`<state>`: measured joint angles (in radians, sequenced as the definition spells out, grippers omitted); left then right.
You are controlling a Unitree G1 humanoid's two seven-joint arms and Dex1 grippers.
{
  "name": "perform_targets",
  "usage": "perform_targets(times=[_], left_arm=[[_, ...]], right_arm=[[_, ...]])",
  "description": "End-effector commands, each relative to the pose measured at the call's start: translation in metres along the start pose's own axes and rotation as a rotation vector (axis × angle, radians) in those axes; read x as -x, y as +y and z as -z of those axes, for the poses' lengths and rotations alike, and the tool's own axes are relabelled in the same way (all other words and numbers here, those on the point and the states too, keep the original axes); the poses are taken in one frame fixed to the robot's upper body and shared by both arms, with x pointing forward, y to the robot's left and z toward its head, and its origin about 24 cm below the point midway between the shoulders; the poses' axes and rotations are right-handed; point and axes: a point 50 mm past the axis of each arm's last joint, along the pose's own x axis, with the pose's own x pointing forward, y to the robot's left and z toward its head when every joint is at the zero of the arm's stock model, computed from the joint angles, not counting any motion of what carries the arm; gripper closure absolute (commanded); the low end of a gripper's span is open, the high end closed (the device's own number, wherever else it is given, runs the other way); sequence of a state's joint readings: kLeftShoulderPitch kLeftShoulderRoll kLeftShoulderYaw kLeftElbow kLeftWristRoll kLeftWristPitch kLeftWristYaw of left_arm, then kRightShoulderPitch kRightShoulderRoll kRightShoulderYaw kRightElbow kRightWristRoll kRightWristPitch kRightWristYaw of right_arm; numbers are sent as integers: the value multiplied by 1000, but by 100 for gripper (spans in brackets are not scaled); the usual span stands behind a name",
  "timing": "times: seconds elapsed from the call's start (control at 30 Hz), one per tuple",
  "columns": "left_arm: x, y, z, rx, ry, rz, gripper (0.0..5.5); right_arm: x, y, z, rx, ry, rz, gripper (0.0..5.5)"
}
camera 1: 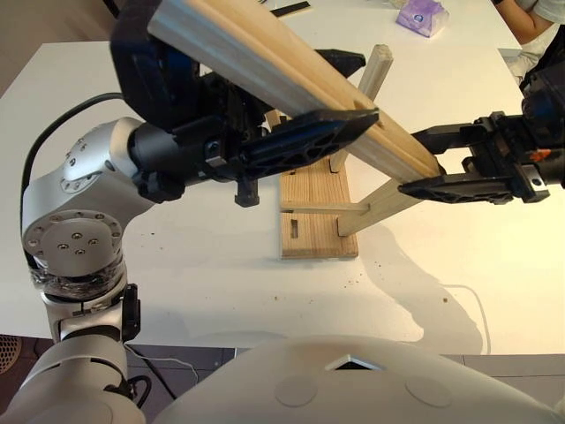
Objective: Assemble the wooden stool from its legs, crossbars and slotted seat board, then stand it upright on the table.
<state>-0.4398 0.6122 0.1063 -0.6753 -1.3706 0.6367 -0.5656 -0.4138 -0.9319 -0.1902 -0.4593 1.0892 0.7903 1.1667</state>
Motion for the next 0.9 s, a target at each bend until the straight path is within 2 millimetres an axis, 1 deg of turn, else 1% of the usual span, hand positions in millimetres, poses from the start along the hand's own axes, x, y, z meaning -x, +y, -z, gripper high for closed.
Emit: perform_targets(times=[0.03,0.17,0.23,0.3,0.37,0.47,0.57,0.63,0.67,0.73,0.8,0.87,0.9], left_arm=[[1,6,-3,0,-40,-36,346],[2,10,-18,0,-151,-51,346],[4,11,-28,-7,-204,-64,346],[7,13,-34,-29,-222,-86,346],[10,16,-38,-59,-207,-119,346],[19,23,-44,-113,-159,-197,346],[40,27,-52,-186,-47,-273,346],[56,28,-51,-234,80,-305,346],[65,28,-50,-230,129,-336,346],[81,29,-45,-222,206,-349,346],[104,25,-33,-184,339,-359,346],[133,16,-21,-143,497,-352,346],[143,10,-17,-123,553,-333,346]], right_arm=[[0,-2,-3,17,7,18,257],[9,-2,-8,-12,-26,26,251],[20,-6,-12,-27,-73,74,251],[33,-12,-13,-47,-126,139,251],[45,-16,-8,-68,-145,207,251],[62,-23,9,-102,-145,313,251],[78,-28,24,-127,-132,412,251],[87,-28,34,-138,-111,459,251],[90,-29,40,-143,-97,482,251],[95,-24,51,-150,-72,524,251],[98,-18,59,-155,-60,542,251],[101,-11,62,-163,-70,556,251],[102,-8,63,-167,-76,565,251]])
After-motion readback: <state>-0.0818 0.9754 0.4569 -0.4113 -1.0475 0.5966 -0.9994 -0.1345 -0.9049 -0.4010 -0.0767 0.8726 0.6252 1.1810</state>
